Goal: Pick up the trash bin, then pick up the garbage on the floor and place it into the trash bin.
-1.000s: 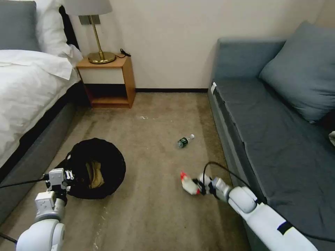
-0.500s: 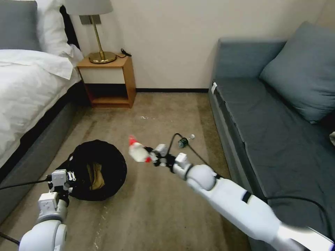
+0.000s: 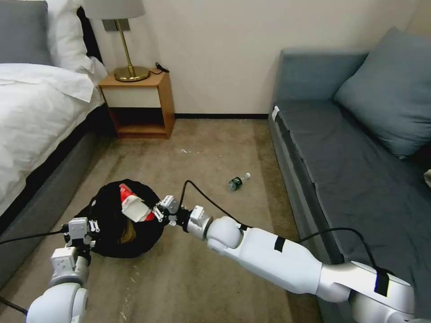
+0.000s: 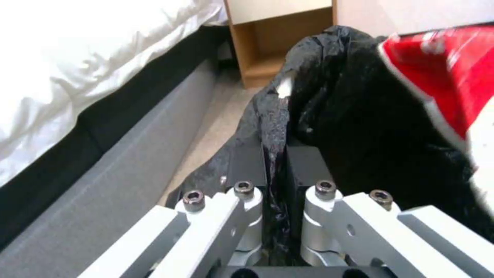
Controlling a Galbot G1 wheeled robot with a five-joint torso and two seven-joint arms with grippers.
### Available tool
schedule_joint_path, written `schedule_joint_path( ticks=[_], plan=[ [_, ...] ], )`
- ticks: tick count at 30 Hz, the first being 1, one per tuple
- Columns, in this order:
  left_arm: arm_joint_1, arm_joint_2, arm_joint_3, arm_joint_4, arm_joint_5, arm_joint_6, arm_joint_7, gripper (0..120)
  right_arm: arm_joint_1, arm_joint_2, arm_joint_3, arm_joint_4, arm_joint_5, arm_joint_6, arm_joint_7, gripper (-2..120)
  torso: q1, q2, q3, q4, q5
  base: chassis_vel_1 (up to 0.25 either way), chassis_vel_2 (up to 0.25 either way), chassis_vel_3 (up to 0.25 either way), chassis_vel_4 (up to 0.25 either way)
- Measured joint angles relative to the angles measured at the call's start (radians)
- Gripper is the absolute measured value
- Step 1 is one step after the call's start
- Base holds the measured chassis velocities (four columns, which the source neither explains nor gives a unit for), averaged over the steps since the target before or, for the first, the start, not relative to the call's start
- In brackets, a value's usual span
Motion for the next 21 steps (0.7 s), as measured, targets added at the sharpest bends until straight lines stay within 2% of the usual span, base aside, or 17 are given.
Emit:
schedule_joint_path(
  ticks=[9, 16, 20, 21],
  plan=[
    [0.0, -0.002, 0.004, -0.011, -0.017, 0.009, 0.003, 6, -0.006, 0.031, -0.007, -0.021, -0.055, -0.046, 0.053, 0, 0.0, 0.0, 0.0, 0.0001, 0.0, 0.0, 0.0, 0.0, 0.0],
    [0.003, -0.003, 0.005, -0.017, -0.023, 0.011, 0.005, 6, -0.009, 0.03, -0.005, -0.016, -0.059, -0.071, 0.052, 2, 0.0, 0.0, 0.0, 0.0, 0.0001, 0.0, 0.0, 0.0, 0.0],
    [0.008, 0.0, 0.003, -0.021, -0.027, 0.011, 0.005, 6, -0.013, 0.016, 0.002, 0.004, -0.049, -0.096, 0.052, 22, 0.0, 0.0, 0.0, 0.0, 0.0001, 0.0, 0.0, 0.0, 0.0],
    [0.008, 0.0, 0.003, -0.021, -0.027, 0.011, 0.005, 6, -0.013, 0.016, 0.002, 0.004, -0.049, -0.096, 0.052, 22, 0.0, 0.0, 0.0, 0.0, 0.0001, 0.0, 0.0, 0.0, 0.0]
  ],
)
